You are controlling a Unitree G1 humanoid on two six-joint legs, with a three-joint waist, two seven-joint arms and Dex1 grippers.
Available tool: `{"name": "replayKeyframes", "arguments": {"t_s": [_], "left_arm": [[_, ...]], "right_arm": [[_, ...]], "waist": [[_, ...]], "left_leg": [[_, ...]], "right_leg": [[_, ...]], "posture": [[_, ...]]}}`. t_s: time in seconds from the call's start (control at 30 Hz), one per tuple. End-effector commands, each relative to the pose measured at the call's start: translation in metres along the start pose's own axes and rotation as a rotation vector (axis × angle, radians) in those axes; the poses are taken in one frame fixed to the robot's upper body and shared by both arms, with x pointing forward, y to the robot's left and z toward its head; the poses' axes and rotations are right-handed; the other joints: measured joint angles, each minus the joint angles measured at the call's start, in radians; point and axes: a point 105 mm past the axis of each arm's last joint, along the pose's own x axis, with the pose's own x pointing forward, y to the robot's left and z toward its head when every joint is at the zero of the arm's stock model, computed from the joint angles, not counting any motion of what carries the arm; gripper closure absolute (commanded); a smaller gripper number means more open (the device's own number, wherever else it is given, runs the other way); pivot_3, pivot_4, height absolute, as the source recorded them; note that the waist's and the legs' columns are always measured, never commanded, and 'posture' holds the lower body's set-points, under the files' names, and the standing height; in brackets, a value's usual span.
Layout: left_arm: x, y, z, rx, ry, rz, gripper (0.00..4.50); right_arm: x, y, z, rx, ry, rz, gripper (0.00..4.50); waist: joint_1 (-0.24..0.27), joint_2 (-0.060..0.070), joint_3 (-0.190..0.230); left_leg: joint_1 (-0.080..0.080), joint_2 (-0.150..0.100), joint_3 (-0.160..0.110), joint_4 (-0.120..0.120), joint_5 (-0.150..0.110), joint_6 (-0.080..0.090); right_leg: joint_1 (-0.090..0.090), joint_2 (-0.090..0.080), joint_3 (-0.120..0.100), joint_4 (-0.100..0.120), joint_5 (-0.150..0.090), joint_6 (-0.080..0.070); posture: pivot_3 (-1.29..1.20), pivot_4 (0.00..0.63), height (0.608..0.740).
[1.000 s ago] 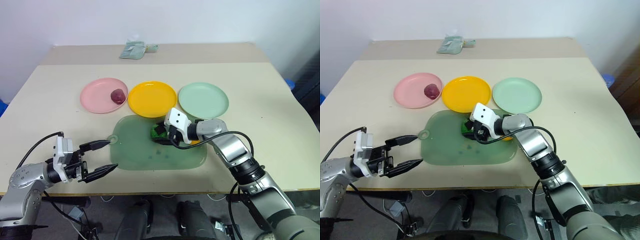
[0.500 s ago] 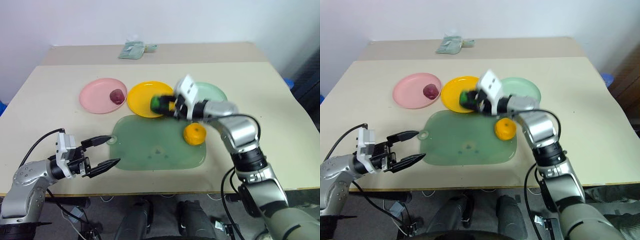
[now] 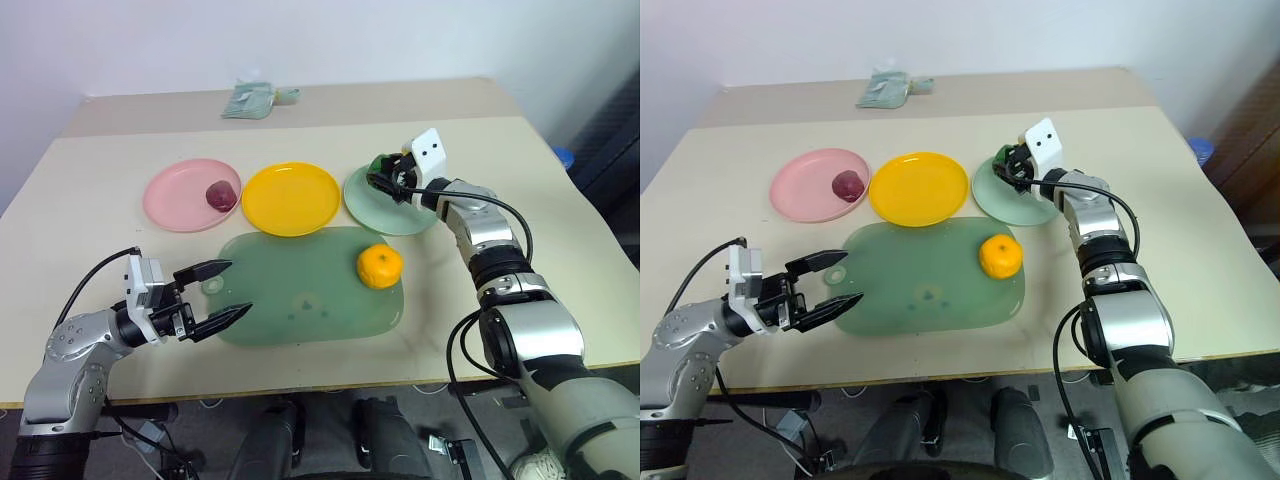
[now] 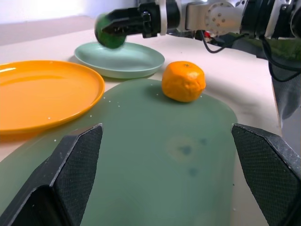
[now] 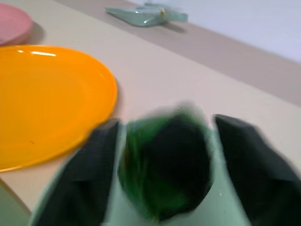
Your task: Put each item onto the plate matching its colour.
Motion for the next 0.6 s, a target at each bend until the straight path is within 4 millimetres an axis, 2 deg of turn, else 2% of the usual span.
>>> {"name": "replayKeyframes", "arguments": {"t_s": [0.03,0.1,0.2,0.33,0.43,0.6], "left_arm": [[-0.003,-0.002,0.004,0.027,-0.013,0.0,0.0],[-0.004,-0.003,0.003,0.027,-0.009,0.002,0.0],[-0.006,-0.003,0.001,0.023,-0.006,0.003,0.0],[-0.003,-0.004,-0.002,0.014,-0.004,-0.011,0.0],[-0.001,-0.002,-0.002,0.004,-0.011,-0.019,0.0],[0.002,0.002,-0.001,0.002,-0.012,-0.037,0.0]], "right_arm": [[0.001,-0.005,0.026,-0.019,-0.103,-0.011,0.03],[-0.005,-0.004,0.03,-0.006,-0.128,0.023,0.03],[-0.027,0.004,0.033,0.043,-0.164,0.142,0.03],[-0.07,0.033,0.031,0.111,-0.148,0.33,0.03],[-0.099,0.056,0.027,0.189,-0.105,0.429,0.03],[-0.125,0.078,0.014,0.288,-0.022,0.485,0.03]], "waist": [[-0.004,0.0,0.0],[-0.006,0.0,0.0],[-0.001,0.0,0.0],[0.023,0.0,0.0],[0.022,0.0,0.0],[0.017,0.0,0.0]], "left_leg": [[0.0,0.0,0.0,0.0,0.0,0.0],[0.0,0.0,0.0,0.0,0.0,0.0],[0.0,0.0,0.0,0.0,0.0,0.0],[0.0,0.0,0.0,0.0,0.0,0.001],[0.0,0.0,0.0,0.0,-0.001,0.001],[0.0,0.001,0.0,0.002,-0.001,0.001]], "right_leg": [[0.0,0.0,0.0,0.0,0.0,0.0],[0.0,0.0,0.0,0.0,0.0,0.0],[0.0,0.0,0.0,0.0,0.0,0.0],[0.0,0.0,0.0,0.0,0.0,0.0],[0.001,-0.001,0.0,-0.001,0.0,-0.001],[0.001,-0.001,0.001,-0.001,-0.002,-0.004]], "posture": [[0.0,0.15,0.74],[0.0,0.15,0.74],[0.0,0.15,0.74],[0.0,0.15,0.74],[0.0,0.15,0.74],[0.0,0.15,0.74]]}}
